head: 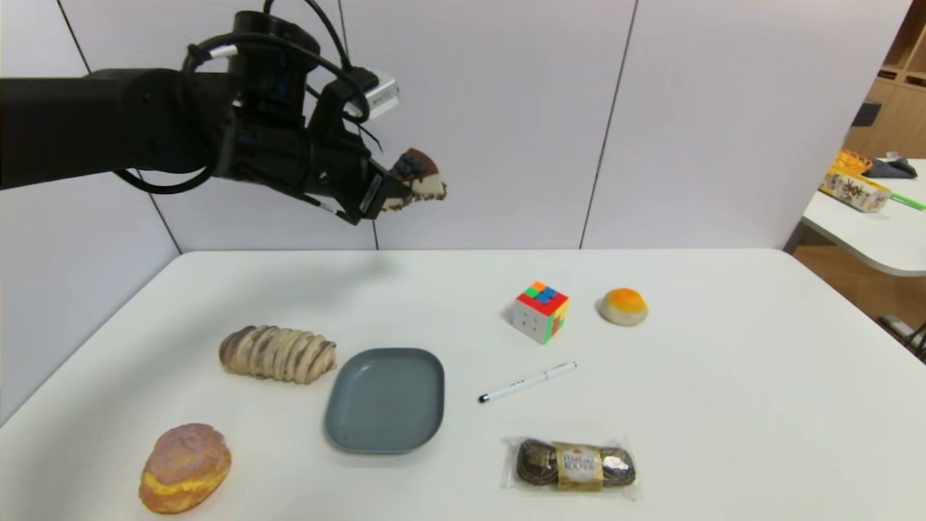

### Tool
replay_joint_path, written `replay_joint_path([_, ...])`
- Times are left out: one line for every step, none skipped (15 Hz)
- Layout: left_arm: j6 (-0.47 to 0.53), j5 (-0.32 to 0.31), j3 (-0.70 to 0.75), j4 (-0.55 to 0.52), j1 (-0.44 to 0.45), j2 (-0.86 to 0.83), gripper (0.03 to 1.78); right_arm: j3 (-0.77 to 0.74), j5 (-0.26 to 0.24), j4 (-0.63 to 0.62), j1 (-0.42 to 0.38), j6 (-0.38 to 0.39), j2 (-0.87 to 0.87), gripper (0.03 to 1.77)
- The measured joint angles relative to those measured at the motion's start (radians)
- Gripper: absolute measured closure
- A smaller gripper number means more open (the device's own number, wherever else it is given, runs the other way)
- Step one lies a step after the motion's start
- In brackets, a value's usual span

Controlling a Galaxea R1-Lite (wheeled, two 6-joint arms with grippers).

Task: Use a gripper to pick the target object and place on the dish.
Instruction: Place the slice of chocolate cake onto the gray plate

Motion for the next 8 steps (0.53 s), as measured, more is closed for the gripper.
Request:
replay_joint_path([-0.018, 0.001, 0.049, 0.0, 0.0, -0.038, 1.52, 0.0, 0.0, 0.0, 0.0, 0.0, 0.0, 0.09])
replay_joint_path([-0.035, 0.001, 0.096, 0.0, 0.0, -0.072, 1.52, 0.0, 0.0, 0.0, 0.0, 0.0, 0.0, 0.09])
replay_joint_path([-0.051, 0.001, 0.141, -0.001, -0.002, -0.105, 1.52, 0.0, 0.0, 0.0, 0.0, 0.0, 0.0, 0.09])
replay_joint_path([-0.064, 0.002, 0.183, -0.001, -0.006, -0.138, 1.52, 0.0, 0.0, 0.0, 0.0, 0.0, 0.0, 0.09])
replay_joint_path([-0.071, 0.002, 0.229, 0.0, -0.008, -0.174, 1.52, 0.0, 0.0, 0.0, 0.0, 0.0, 0.0, 0.09])
replay_joint_path([-0.076, 0.004, 0.274, 0.0, -0.01, -0.21, 1.52, 0.0, 0.0, 0.0, 0.0, 0.0, 0.0, 0.09])
replay_joint_path([-0.081, 0.012, 0.321, 0.0, -0.014, -0.243, 1.52, 0.0, 0.0, 0.001, 0.0, 0.0, 0.0, 0.09])
replay_joint_path([-0.09, 0.023, 0.373, -0.001, -0.022, -0.275, 1.52, 0.0, 0.0, 0.0, 0.0, 0.0, 0.0, 0.09])
